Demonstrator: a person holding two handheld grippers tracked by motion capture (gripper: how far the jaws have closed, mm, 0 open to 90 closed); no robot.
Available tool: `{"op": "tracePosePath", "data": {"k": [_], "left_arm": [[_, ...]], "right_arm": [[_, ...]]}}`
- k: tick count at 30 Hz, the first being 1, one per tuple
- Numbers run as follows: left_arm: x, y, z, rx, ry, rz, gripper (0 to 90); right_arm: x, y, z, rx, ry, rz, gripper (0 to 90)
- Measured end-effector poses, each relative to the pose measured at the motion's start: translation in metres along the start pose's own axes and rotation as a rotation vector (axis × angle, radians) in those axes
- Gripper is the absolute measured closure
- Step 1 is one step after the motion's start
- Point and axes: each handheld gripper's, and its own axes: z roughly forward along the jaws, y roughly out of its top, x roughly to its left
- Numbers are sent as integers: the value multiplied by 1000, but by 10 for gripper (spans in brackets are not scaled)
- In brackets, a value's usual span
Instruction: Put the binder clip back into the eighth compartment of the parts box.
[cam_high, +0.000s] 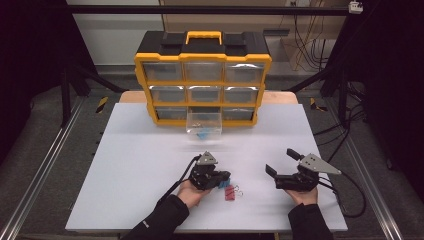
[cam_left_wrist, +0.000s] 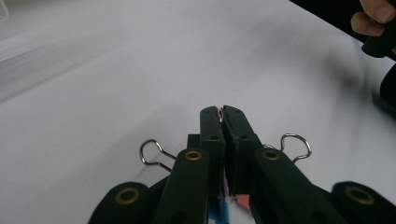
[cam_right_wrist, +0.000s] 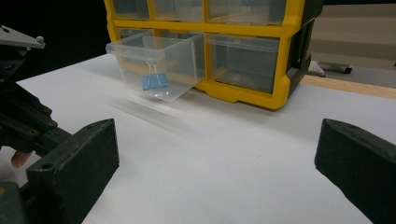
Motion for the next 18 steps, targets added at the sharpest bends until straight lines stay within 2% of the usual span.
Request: {"op": "tracePosePath", "data": {"k": [2,7,10,18], "left_arm": [[-1,0,0,-3,5,12,879],[-2,0,-1,-1,5,6,882],[-2,0,-2,-3,15,18,882],[-5,5,-13,-22,25,28,883]], "right_arm": [[0,0,0,0,1,4,3],[0,0,0,1,0,1,3],[0,0,0,0,1,2,3],[1,0,-1,2,2,12,3]]}}
